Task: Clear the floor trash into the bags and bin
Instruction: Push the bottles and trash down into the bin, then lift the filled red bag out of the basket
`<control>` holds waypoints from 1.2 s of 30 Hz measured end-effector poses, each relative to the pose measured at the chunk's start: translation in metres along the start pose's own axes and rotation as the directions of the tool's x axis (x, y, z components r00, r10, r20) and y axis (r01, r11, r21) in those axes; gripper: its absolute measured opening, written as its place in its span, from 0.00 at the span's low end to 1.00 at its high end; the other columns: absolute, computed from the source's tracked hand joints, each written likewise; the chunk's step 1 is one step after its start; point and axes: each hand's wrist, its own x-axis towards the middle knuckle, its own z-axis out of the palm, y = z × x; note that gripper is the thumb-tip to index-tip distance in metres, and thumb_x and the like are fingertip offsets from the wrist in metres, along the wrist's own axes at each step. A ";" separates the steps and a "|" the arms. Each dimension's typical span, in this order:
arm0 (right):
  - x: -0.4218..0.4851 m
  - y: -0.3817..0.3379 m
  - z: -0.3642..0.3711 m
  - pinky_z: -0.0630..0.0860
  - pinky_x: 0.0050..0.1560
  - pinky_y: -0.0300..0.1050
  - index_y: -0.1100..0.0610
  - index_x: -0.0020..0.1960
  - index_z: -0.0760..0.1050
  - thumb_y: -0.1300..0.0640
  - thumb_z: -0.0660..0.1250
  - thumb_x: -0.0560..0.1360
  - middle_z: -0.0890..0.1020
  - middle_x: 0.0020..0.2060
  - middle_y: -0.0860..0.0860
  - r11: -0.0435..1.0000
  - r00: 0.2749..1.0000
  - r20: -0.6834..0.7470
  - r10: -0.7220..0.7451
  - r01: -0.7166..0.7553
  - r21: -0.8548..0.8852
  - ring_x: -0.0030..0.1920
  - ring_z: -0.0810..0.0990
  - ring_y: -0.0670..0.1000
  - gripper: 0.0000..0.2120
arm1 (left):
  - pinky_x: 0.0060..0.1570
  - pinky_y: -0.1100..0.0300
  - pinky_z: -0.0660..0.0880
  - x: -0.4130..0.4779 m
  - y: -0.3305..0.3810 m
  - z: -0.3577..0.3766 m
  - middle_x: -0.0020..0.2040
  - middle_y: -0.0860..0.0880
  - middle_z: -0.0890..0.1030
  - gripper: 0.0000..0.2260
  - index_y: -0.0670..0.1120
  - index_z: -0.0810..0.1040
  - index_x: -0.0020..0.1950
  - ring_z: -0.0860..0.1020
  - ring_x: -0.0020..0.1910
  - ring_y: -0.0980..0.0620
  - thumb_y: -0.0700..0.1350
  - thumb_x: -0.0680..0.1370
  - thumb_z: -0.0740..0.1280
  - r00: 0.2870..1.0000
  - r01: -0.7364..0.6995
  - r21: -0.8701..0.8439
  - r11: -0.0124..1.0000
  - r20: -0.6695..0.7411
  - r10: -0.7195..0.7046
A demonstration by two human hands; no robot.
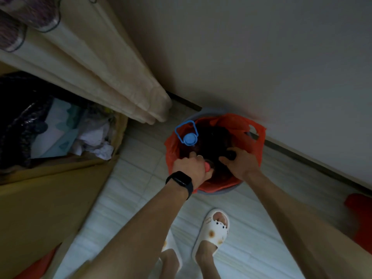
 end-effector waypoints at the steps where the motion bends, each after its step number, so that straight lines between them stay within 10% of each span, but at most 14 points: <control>1: 0.002 0.000 0.004 0.73 0.57 0.49 0.55 0.67 0.74 0.43 0.69 0.75 0.81 0.60 0.58 1.000 1.000 -0.013 0.003 -0.003 -0.002 0.60 0.79 0.62 0.25 | 0.41 0.54 0.67 0.001 0.002 0.004 0.59 0.43 0.73 0.26 0.43 0.72 0.63 0.79 0.53 0.41 0.64 0.79 0.58 1.000 0.008 -0.023 1.000 0.018 -0.008; 9: -0.044 0.012 0.007 0.76 0.52 0.51 0.57 0.66 0.70 0.50 0.65 0.77 0.82 0.56 0.60 0.992 0.998 0.053 -0.034 0.040 -0.123 0.55 0.80 0.64 0.20 | 0.57 0.50 0.71 -0.014 -0.003 0.013 0.66 0.41 0.73 0.32 0.44 0.55 0.75 0.71 0.64 0.40 0.59 0.78 0.63 0.976 0.055 -0.113 0.992 0.215 -0.030; 15: -0.112 0.021 -0.021 0.76 0.59 0.49 0.56 0.62 0.76 0.50 0.62 0.76 0.81 0.58 0.59 0.985 0.994 0.104 0.016 0.003 -0.172 0.60 0.77 0.61 0.18 | 0.54 0.50 0.73 -0.063 0.007 -0.022 0.62 0.43 0.77 0.14 0.46 0.70 0.63 0.76 0.60 0.40 0.50 0.79 0.59 0.964 -0.015 -0.074 0.997 0.262 0.034; 27: -0.304 0.030 -0.041 0.69 0.65 0.47 0.51 0.67 0.74 0.47 0.61 0.79 0.77 0.64 0.52 0.966 0.964 -0.234 0.126 -0.065 0.250 0.65 0.72 0.57 0.19 | 0.53 0.49 0.72 -0.169 0.062 -0.126 0.63 0.43 0.75 0.17 0.46 0.70 0.65 0.75 0.60 0.39 0.51 0.79 0.60 0.933 -0.345 0.213 0.914 0.182 0.310; 36: -0.574 0.121 -0.006 0.68 0.65 0.46 0.52 0.61 0.79 0.51 0.67 0.77 0.80 0.61 0.53 0.739 0.746 -0.378 0.548 -0.220 0.637 0.63 0.75 0.57 0.14 | 0.56 0.50 0.74 -0.354 0.185 -0.136 0.63 0.46 0.76 0.17 0.50 0.71 0.65 0.75 0.62 0.42 0.54 0.78 0.58 0.737 -0.675 0.295 0.676 0.308 0.602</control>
